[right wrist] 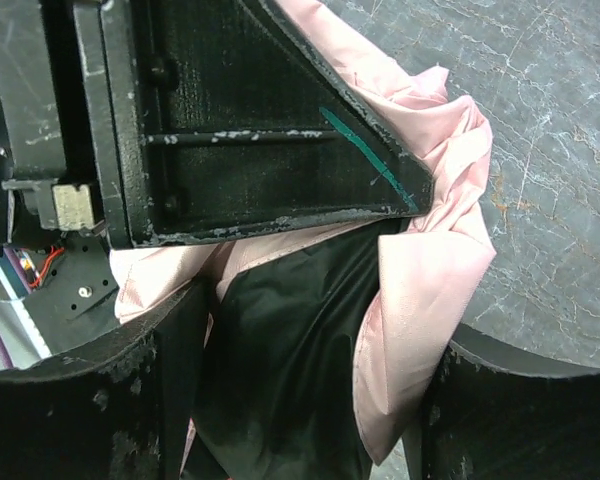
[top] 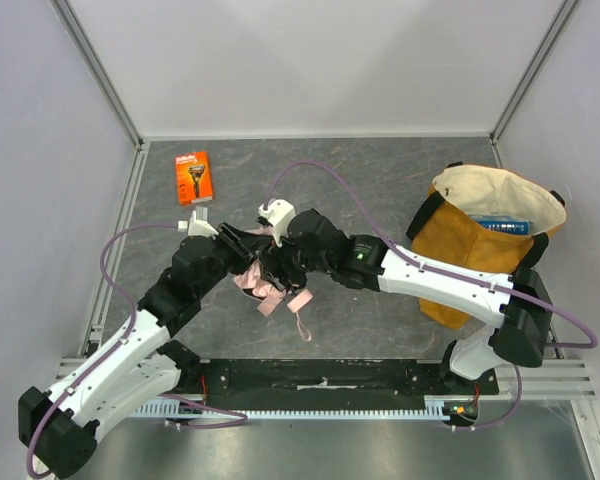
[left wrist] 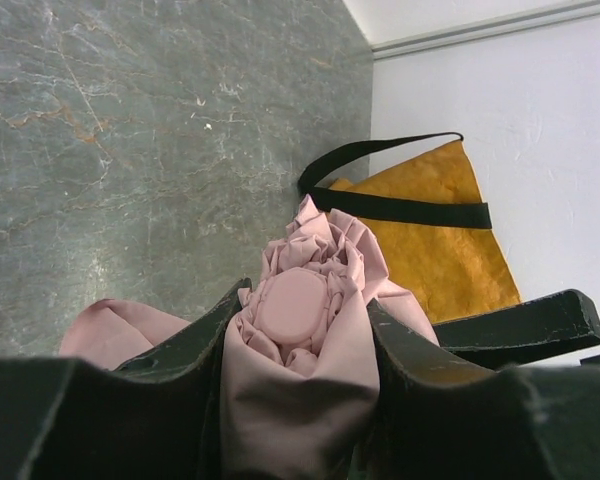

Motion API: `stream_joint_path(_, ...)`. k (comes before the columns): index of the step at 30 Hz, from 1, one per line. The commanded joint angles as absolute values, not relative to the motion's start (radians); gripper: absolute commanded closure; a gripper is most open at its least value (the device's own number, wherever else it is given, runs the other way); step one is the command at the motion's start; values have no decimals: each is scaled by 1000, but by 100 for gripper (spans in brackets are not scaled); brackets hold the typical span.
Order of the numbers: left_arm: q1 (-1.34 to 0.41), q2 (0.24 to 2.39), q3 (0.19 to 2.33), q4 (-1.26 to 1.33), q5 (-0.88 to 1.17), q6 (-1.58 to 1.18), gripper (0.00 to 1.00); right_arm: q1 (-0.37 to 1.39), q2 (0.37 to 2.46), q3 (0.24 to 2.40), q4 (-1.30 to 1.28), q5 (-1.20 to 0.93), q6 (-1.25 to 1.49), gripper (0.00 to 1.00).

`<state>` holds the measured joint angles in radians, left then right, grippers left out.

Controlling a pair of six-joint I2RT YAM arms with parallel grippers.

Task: Put away the umbrella

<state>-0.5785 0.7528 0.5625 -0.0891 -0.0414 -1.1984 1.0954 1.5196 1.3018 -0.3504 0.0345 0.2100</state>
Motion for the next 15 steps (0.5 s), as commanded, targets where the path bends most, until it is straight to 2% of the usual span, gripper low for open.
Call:
stream_joint_path(1,-592,749,603,-11,-5,-1290,98,1126,1549,1330,-353,-75,83,27)
stream_joint_path(4,-592,736,574,63,41,-1278,98,1126,1531,1299,-324,-132,81,24)
stream_joint_path(10,-591,689,485,253,113,-1217,98,1126,1493,1256,-325,-109,104,18)
stream_joint_path(15,-591,676,491,155,68,-1255,98,1127,1515,1275,-373,-23,138,18)
